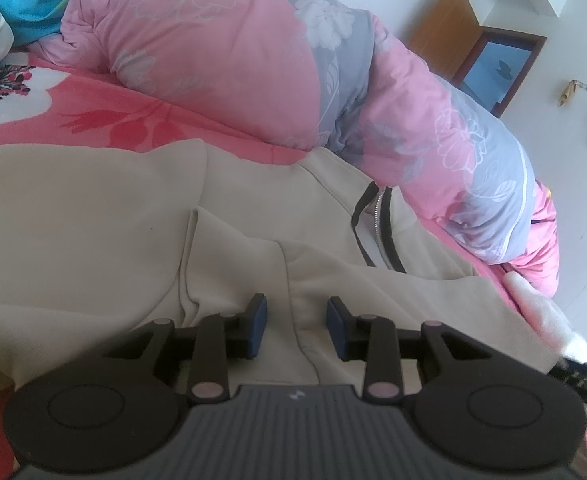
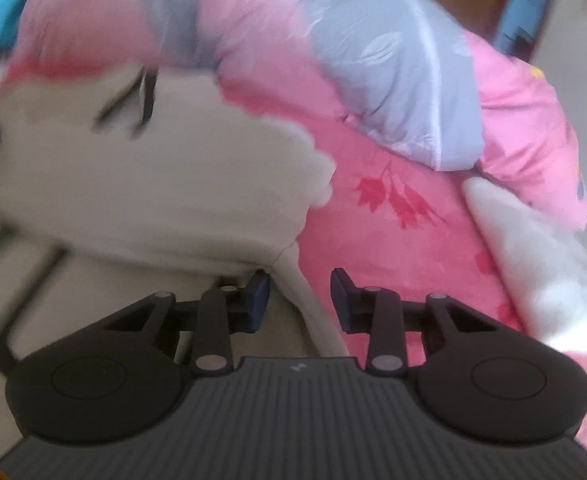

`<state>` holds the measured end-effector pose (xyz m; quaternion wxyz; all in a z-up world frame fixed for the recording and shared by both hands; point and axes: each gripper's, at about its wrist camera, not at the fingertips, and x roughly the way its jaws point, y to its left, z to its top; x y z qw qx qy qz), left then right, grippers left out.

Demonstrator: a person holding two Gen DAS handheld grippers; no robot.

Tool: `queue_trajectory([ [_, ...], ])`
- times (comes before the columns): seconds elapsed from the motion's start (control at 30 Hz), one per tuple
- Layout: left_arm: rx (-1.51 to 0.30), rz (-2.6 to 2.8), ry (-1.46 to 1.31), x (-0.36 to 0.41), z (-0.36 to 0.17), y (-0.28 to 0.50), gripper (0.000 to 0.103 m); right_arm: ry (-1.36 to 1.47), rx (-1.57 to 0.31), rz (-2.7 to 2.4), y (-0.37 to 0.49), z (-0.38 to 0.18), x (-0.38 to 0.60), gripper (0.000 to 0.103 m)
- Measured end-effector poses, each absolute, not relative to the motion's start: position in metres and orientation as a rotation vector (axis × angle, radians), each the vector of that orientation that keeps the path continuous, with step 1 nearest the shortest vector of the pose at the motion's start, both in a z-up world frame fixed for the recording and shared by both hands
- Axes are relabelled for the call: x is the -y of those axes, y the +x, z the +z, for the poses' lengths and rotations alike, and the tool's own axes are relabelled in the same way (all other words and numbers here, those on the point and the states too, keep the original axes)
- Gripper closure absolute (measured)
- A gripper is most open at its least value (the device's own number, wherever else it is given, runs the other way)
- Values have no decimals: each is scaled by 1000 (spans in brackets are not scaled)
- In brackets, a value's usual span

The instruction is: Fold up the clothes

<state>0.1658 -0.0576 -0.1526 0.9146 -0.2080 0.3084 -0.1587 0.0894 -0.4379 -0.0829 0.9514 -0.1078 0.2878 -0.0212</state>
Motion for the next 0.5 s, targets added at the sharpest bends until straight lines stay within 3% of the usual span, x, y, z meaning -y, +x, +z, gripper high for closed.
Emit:
queue_trajectory([
  [0.33, -633, -328, -431, 57, -153, 166, 68, -271, -681, -104, 101, -105, 455, 71],
  [0.37, -633, -328, -430, 57, -153, 166, 68, -273, -680, -99, 101, -106, 455, 74],
  [0.4, -633, -328, -431, 57, -153, 166, 68, -277, -675, -96, 100, -107, 454, 88],
  [0.43, -633, -328, -431, 57, -153, 166, 68, -302, -654, -106, 98, -105, 450, 92],
  [0.5, -632, -328, -431, 57, -153, 166, 68, -388, -585, -156, 91, -100, 437, 92],
])
